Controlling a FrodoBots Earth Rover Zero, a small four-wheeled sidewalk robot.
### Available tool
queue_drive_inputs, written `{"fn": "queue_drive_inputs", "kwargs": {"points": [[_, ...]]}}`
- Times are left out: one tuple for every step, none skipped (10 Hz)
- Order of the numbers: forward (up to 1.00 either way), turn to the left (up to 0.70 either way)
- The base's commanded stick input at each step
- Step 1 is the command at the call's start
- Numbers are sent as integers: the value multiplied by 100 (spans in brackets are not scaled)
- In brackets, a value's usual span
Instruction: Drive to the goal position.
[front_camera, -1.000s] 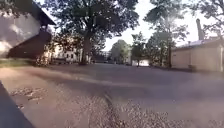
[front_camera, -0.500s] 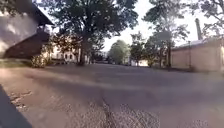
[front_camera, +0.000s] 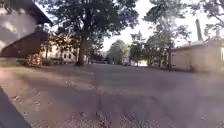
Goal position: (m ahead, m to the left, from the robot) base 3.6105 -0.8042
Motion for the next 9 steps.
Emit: {"fn": "queue_drive_inputs", "kwargs": {"points": [[70, 0], [70, 0], [70, 0], [70, 0], [70, 0], [70, 0], [70, 0], [70, 0], [70, 0]]}}
